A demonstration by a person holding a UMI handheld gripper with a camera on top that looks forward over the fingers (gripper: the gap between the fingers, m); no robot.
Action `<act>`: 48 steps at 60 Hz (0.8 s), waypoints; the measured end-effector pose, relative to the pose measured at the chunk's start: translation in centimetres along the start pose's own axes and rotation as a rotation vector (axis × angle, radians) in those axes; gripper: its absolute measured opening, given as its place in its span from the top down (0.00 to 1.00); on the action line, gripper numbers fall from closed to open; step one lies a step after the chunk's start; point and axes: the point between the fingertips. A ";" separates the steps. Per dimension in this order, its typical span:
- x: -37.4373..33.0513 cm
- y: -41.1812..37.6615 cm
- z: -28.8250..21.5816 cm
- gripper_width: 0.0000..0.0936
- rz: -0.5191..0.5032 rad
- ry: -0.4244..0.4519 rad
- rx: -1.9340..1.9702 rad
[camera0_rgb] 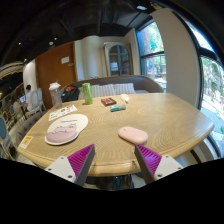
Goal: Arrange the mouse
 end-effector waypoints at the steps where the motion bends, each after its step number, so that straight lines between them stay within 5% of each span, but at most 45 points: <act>1: 0.3 0.8 0.1 0.11 0.014 -0.003 0.002; 14: 3.1 8.1 1.4 0.11 0.127 -0.044 -0.029; 39: 8.3 12.1 -1.8 0.12 0.129 -0.028 -0.023; 44: 9.2 13.0 -2.3 0.18 0.146 -0.031 -0.007; 48: 9.5 13.4 -2.5 0.34 0.164 -0.024 0.001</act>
Point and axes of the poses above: the point between the fingertips, and its own axes, seen from behind it with the camera up: y to the right, z down, x forward, the way the camera looks, and after that the axes turned 12 degrees about -z, right-handed
